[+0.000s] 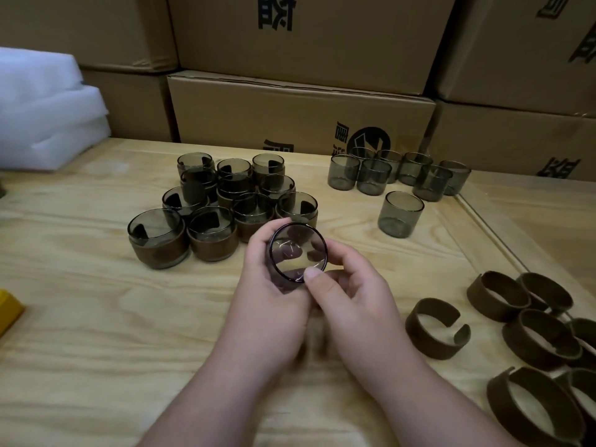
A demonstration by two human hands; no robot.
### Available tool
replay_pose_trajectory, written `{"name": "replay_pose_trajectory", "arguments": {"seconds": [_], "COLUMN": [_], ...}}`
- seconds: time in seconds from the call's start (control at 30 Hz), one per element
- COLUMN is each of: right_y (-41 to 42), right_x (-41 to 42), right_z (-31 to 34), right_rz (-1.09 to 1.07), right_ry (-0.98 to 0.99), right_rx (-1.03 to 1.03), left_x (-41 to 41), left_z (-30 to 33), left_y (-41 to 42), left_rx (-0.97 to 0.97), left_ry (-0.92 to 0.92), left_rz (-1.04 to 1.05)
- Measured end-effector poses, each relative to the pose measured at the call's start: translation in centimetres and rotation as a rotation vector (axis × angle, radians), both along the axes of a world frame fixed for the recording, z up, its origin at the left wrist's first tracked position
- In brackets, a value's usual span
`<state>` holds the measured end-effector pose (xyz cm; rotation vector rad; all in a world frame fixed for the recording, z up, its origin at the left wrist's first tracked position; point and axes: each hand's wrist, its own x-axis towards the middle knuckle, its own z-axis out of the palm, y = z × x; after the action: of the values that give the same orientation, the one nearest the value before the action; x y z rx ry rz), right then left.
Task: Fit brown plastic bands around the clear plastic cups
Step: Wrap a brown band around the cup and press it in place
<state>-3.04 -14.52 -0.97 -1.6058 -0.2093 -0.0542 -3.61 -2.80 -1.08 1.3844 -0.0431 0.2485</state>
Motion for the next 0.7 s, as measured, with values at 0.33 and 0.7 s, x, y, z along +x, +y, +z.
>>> {"name": "replay_pose_trajectory", "arguments": {"seconds": [0.33,0.7], "right_y": [0.1,0.2], "right_x": [0.2,-0.4], "right_z": [0.2,0.8], "right_rz": [-0.014,0.09], "right_ry": [-0.011,-0.054], "right_rx": [0.09,0.073], "left_x": [0.4,0.0], "left_z": [0.6,1.4], "left_y": [0.2,0.4], "left_rx": [-0.241,-0.445], "left_ry": [0.119,0.148], "left_rz": [-0.049,-0.081]}}
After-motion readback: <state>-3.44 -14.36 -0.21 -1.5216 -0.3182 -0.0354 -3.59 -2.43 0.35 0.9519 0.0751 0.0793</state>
